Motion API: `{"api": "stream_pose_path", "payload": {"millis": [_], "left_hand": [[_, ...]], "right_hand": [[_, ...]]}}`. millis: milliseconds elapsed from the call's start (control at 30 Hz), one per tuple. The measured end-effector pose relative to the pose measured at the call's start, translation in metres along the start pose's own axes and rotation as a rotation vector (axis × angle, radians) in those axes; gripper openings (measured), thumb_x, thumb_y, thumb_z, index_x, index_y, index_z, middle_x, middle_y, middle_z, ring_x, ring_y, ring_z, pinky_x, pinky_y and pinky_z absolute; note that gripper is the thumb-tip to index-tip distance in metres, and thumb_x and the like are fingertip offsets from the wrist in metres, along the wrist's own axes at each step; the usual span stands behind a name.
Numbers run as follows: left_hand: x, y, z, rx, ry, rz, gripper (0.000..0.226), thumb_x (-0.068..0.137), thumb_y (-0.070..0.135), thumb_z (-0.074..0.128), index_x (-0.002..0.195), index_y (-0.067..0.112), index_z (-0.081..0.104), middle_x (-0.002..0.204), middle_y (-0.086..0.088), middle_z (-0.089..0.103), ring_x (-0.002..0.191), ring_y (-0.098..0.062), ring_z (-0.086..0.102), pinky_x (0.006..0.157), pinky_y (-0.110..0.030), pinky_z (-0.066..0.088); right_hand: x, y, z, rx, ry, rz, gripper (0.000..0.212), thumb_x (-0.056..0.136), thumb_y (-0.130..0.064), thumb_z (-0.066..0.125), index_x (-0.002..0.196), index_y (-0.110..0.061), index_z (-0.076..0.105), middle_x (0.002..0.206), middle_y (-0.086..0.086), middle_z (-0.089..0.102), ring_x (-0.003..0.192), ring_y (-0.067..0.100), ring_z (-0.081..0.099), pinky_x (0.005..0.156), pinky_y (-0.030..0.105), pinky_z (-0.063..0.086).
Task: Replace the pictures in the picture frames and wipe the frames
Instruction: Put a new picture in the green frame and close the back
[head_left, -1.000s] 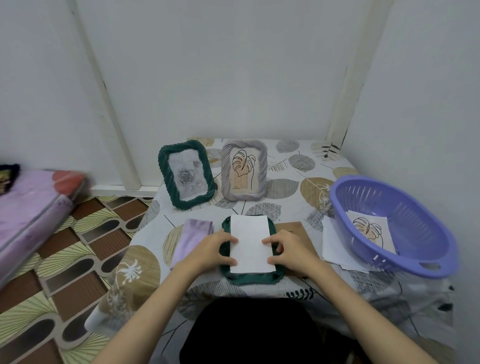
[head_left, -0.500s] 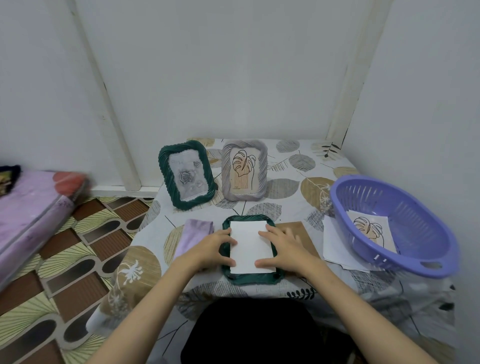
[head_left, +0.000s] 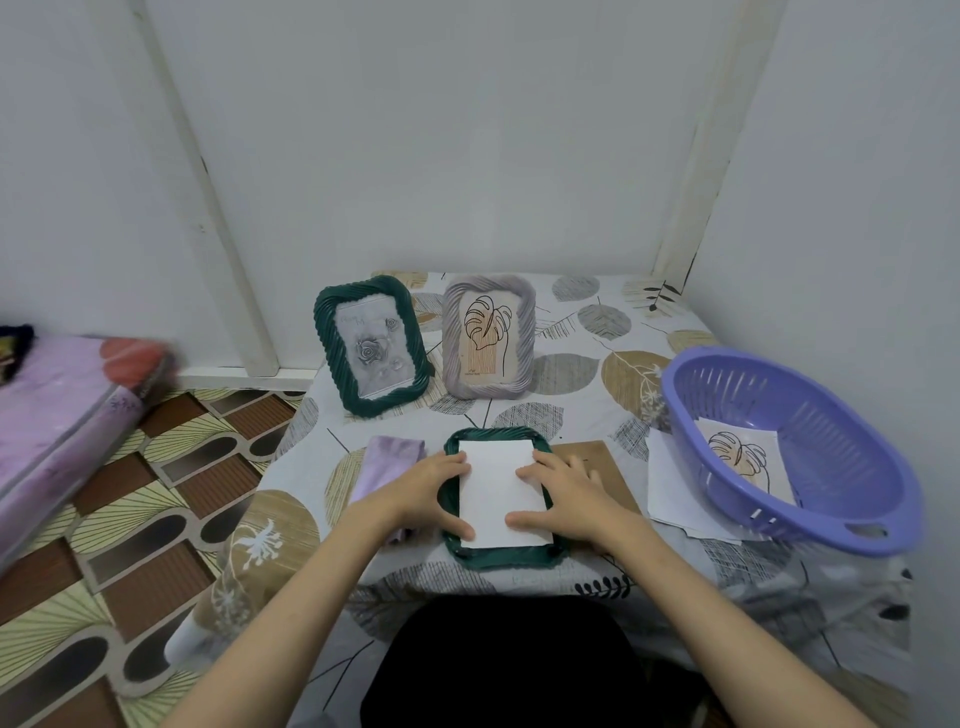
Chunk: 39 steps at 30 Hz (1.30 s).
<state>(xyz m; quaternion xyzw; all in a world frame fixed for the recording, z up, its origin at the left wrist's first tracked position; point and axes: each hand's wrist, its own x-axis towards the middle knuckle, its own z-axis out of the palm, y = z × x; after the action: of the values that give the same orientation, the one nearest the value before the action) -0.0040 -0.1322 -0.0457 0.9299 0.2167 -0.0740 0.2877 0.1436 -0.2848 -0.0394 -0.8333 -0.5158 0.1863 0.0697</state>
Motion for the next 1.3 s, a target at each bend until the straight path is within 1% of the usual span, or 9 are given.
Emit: {"api": "stream_pose_path", "payload": {"millis": [167, 433, 667, 767, 833, 933, 1033, 1200, 1300], "left_hand": [[0.001, -0.003, 0.001, -0.005, 0.005, 0.016, 0.093, 0.069, 0.036, 0.078, 0.144, 0.014, 0.028, 0.157, 0.002, 0.012, 0.144, -0.014, 0.009, 0.117, -0.028, 0.009], [0.003, -0.009, 0.004, -0.020, 0.023, 0.005, 0.096, 0.064, 0.040, 0.081, 0.142, 0.019, 0.029, 0.156, 0.002, 0.016, 0.142, -0.015, 0.016, 0.117, -0.030, 0.016], [0.003, -0.009, 0.004, -0.015, 0.020, 0.021, 0.098, 0.066, 0.039, 0.079, 0.145, 0.017, 0.026, 0.156, 0.004, 0.013, 0.143, -0.015, 0.013, 0.118, -0.031, 0.013], [0.003, -0.010, 0.004, -0.024, 0.020, 0.024, 0.097, 0.067, 0.039, 0.079, 0.145, 0.016, 0.026, 0.156, 0.004, 0.013, 0.143, -0.015, 0.013, 0.118, -0.031, 0.013], [0.003, -0.011, 0.005, -0.028, 0.020, 0.027, 0.098, 0.066, 0.039, 0.079, 0.145, 0.016, 0.026, 0.156, 0.005, 0.013, 0.143, -0.014, 0.012, 0.118, -0.031, 0.012], [0.005, -0.014, 0.007, -0.033, 0.030, 0.026, 0.098, 0.066, 0.038, 0.080, 0.145, 0.016, 0.026, 0.156, 0.004, 0.013, 0.143, -0.014, 0.012, 0.118, -0.030, 0.011], [0.005, -0.015, 0.008, -0.043, 0.029, 0.025, 0.099, 0.065, 0.040, 0.080, 0.145, 0.017, 0.026, 0.156, 0.005, 0.011, 0.143, -0.013, 0.011, 0.118, -0.031, 0.012], [0.004, -0.014, 0.006, -0.067, 0.012, 0.029, 0.098, 0.067, 0.040, 0.079, 0.145, 0.019, 0.024, 0.157, 0.007, 0.006, 0.144, -0.013, 0.008, 0.119, -0.032, 0.011], [0.002, -0.015, 0.006, -0.149, 0.034, 0.022, 0.098, 0.066, 0.042, 0.078, 0.146, 0.023, 0.023, 0.157, 0.007, 0.001, 0.144, -0.010, 0.005, 0.119, -0.029, 0.010]], "right_hand": [[0.005, 0.000, 0.006, -0.010, 0.017, 0.020, 0.078, 0.082, -0.064, 0.047, 0.145, -0.028, 0.019, 0.157, -0.005, 0.004, 0.140, 0.026, 0.008, 0.108, 0.050, 0.015], [0.006, 0.000, 0.006, -0.067, 0.004, 0.020, 0.074, 0.082, -0.065, 0.046, 0.143, -0.029, 0.025, 0.156, -0.005, 0.008, 0.138, 0.026, 0.011, 0.107, 0.049, 0.015], [0.007, 0.005, 0.004, -0.044, -0.002, 0.020, 0.071, 0.082, -0.063, 0.047, 0.143, -0.031, 0.026, 0.156, -0.008, 0.010, 0.139, 0.023, 0.010, 0.109, 0.051, 0.014], [0.003, 0.015, 0.000, 0.034, 0.153, 0.120, 0.067, 0.086, -0.059, 0.044, 0.142, -0.026, 0.028, 0.155, -0.005, 0.016, 0.140, 0.022, 0.014, 0.109, 0.053, 0.018], [-0.001, 0.026, -0.002, -0.008, 0.273, 0.268, 0.064, 0.087, -0.058, 0.043, 0.136, -0.018, 0.038, 0.153, 0.002, 0.022, 0.137, 0.026, 0.020, 0.105, 0.051, 0.024], [-0.010, 0.040, 0.004, -0.070, 0.264, 0.416, 0.064, 0.082, -0.062, 0.048, 0.120, -0.011, 0.052, 0.150, 0.007, 0.025, 0.134, 0.029, 0.024, 0.102, 0.050, 0.029], [-0.013, 0.043, 0.010, -0.021, 0.330, 0.424, 0.062, 0.078, -0.061, 0.055, 0.112, -0.009, 0.060, 0.145, 0.009, 0.034, 0.131, 0.028, 0.031, 0.100, 0.045, 0.032], [-0.009, 0.041, 0.010, 0.178, 0.424, 0.454, 0.051, 0.074, -0.046, 0.063, 0.101, -0.003, 0.066, 0.132, 0.014, 0.046, 0.122, 0.031, 0.039, 0.098, 0.038, 0.037], [-0.009, 0.043, 0.003, 0.301, 0.450, 0.469, 0.041, 0.072, -0.041, 0.065, 0.086, -0.003, 0.066, 0.114, 0.015, 0.053, 0.110, 0.033, 0.048, 0.090, 0.037, 0.044]]}}
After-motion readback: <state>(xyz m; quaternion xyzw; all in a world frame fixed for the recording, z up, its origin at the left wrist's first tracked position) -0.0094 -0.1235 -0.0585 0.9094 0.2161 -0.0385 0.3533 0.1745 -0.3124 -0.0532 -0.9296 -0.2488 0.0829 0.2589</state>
